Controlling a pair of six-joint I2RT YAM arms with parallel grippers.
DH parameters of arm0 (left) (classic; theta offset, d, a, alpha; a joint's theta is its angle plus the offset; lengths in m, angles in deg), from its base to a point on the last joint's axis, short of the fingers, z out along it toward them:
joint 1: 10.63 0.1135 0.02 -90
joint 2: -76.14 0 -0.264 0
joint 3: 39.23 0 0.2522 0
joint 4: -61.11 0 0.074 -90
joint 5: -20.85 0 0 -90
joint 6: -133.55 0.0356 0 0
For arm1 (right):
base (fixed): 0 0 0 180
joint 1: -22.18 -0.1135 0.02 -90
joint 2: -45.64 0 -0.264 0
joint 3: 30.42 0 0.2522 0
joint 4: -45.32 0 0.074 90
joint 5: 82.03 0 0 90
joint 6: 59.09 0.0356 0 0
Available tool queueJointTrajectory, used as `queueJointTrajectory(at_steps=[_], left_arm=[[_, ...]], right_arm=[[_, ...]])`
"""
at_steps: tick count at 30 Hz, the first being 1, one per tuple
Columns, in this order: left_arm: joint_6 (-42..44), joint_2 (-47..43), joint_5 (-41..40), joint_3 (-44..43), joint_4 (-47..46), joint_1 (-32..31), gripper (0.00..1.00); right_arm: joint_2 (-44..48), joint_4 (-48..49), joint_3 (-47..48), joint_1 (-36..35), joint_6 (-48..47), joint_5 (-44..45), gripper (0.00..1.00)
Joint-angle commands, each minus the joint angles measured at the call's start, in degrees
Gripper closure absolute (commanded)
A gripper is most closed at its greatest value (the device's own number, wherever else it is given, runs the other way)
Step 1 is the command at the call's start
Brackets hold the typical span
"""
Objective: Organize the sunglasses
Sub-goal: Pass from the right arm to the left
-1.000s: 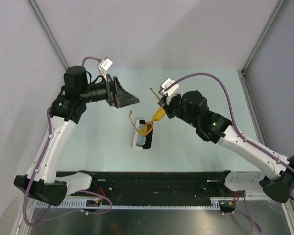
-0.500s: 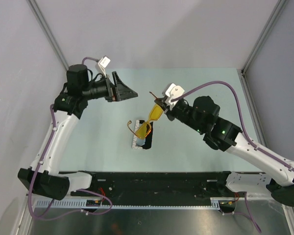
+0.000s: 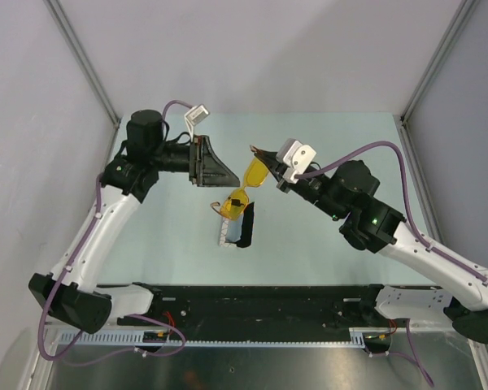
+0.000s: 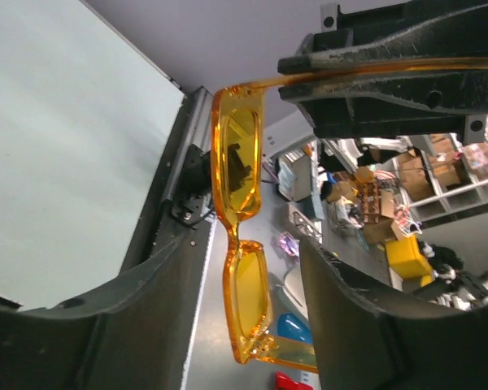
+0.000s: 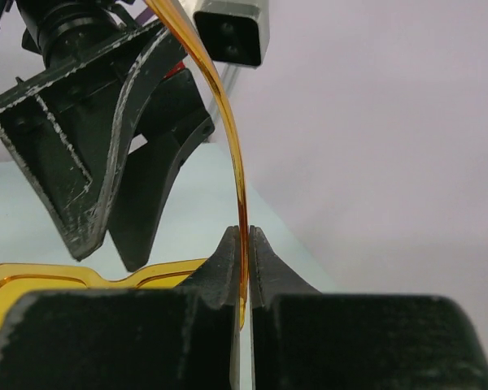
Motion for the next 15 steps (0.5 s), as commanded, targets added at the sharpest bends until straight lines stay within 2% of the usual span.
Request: queueJointTrajectory(at_steps=[1, 9, 15], left_arm=[[-2.02, -2.20, 7.50, 1.98, -5.53, -1.17, 0.44], [-4.66, -0.27, 7.15, 1.98, -7.47, -2.58, 0.62], [-5.28, 0.26, 7.77, 2.07, -8.17, -3.54, 0.67]], right_arm=[[0.56, 5.17, 2.56, -0.22, -2.33, -1.73, 1.00], [0.21, 5.08, 2.56, -0.22, -1.19, -4.46, 1.00], [0.21, 4.64, 2.56, -0.31, -0.75, -5.07, 1.00]])
